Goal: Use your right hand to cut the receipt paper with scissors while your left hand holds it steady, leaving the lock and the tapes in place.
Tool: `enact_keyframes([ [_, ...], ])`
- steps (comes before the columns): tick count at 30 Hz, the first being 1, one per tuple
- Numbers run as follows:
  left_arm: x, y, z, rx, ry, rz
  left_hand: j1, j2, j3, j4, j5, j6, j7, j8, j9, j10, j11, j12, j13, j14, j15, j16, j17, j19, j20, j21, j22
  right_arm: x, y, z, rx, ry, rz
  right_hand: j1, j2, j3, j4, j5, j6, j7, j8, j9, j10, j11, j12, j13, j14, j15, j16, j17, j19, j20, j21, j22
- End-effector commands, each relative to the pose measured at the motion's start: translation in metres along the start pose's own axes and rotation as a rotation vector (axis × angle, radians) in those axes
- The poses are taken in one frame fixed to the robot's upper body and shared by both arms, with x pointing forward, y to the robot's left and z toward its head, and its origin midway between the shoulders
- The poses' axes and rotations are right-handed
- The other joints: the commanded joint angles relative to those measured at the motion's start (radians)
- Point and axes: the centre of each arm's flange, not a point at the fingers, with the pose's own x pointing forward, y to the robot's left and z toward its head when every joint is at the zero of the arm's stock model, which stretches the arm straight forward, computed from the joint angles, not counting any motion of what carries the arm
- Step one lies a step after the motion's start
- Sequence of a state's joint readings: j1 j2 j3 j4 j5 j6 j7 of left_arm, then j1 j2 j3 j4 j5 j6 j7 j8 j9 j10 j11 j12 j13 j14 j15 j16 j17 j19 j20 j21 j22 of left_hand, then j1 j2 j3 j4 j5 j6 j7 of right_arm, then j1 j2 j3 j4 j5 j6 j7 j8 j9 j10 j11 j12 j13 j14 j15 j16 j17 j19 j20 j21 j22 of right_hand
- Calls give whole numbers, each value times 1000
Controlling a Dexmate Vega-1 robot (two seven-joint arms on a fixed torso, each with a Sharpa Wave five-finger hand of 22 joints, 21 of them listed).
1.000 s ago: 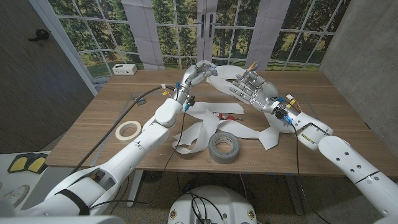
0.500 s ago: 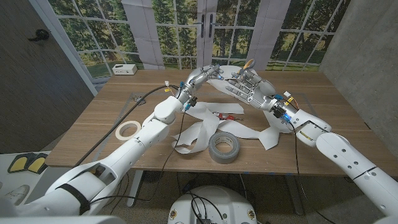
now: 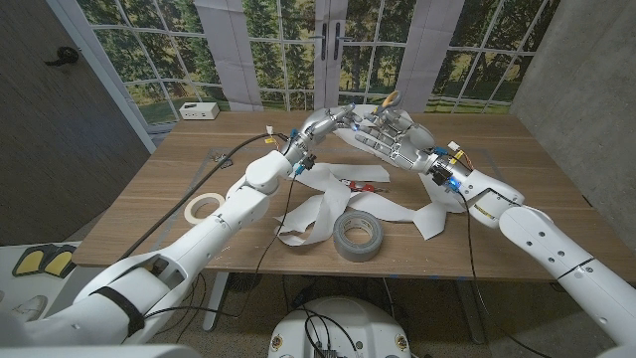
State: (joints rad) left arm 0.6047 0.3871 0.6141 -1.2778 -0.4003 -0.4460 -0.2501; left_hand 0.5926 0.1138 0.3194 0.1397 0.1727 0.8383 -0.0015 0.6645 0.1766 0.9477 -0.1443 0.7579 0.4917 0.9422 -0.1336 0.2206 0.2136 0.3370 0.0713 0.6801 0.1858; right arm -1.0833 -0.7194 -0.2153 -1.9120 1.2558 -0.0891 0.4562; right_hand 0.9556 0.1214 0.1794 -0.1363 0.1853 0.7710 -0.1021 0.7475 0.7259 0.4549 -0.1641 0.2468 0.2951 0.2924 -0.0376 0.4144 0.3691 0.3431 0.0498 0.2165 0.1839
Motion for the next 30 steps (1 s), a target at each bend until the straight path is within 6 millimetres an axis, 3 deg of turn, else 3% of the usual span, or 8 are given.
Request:
enact_keyframes([
  [1,9,1,0,-1,-3,-98,-72,-8,-19,15,6,-24,5,-62,3,-45,10,-47,-32,-46,-52,-5,-2,-14,6,-20,-2,15,3,-3,-15,37,75,12,0,-4,-3,-1,-6,-1,9,0,-8,4,-2,4,-7,-140,6,6,2,-7,4,5],
  [4,11,-1,-3,-31,-6,-115,-113,-22,-34,9,7,-65,16,-107,4,-92,43,-103,-68,-84,-30,-11,-9,-22,11,-37,-3,16,2,-6,-3,49,86,11,0,-5,-2,-1,-6,0,10,-1,-9,5,-3,4,-8,-138,6,7,2,-5,4,5],
  [5,12,-2,-4,-35,-7,-118,-130,-26,-39,5,8,-98,17,-135,4,-124,67,-137,-87,-108,-18,-15,-15,-29,17,-48,-3,16,2,-6,2,49,91,12,0,-5,-3,-1,-8,-1,10,0,-8,5,-3,4,-8,-138,6,7,1,-5,4,5],
  [7,12,-3,-4,-40,-13,-122,-150,-33,-43,-4,9,-162,-11,-182,5,-160,81,-184,-115,-153,5,-22,-21,-36,27,-64,-3,16,1,-8,21,46,100,12,-1,-6,-3,-1,-7,0,12,-1,-8,5,-3,4,-8,-138,7,7,1,-4,4,5],
  [10,14,-3,-5,-51,-14,-120,-164,-37,-40,-22,9,-265,-27,-255,7,-213,85,-249,-149,-206,14,-22,-25,-48,40,-88,-2,15,1,-8,20,44,100,11,0,-7,-2,-1,-7,-1,14,-1,-8,8,-4,4,-8,-137,7,8,1,-4,4,5],
  [15,16,-5,-7,-64,-12,-128,-168,-40,-39,-28,9,-298,-22,-279,7,-223,94,-261,-151,-223,20,-23,-25,-55,44,-98,-2,16,0,-8,17,51,114,10,-1,-9,-1,-2,-7,2,16,-3,-8,12,-5,3,-7,-137,9,9,1,-3,4,5],
  [18,17,-7,-7,-66,-12,-137,-170,-39,-37,-30,9,-292,-3,-281,7,-224,99,-268,-155,-227,22,-21,-25,-55,45,-101,-2,16,0,-7,8,57,119,9,-1,-10,0,-2,-7,2,17,-3,-7,12,-6,3,-7,-135,10,9,1,-3,5,5],
  [30,21,-13,-6,-81,-33,-166,-177,-38,-37,-32,9,-306,3,-297,7,-230,105,-277,-155,-238,23,-21,-24,-58,51,-108,-2,16,0,-7,-21,87,138,15,1,-11,-3,-1,-8,8,24,-7,-2,24,-7,1,-7,-135,12,11,-3,-1,4,5],
])
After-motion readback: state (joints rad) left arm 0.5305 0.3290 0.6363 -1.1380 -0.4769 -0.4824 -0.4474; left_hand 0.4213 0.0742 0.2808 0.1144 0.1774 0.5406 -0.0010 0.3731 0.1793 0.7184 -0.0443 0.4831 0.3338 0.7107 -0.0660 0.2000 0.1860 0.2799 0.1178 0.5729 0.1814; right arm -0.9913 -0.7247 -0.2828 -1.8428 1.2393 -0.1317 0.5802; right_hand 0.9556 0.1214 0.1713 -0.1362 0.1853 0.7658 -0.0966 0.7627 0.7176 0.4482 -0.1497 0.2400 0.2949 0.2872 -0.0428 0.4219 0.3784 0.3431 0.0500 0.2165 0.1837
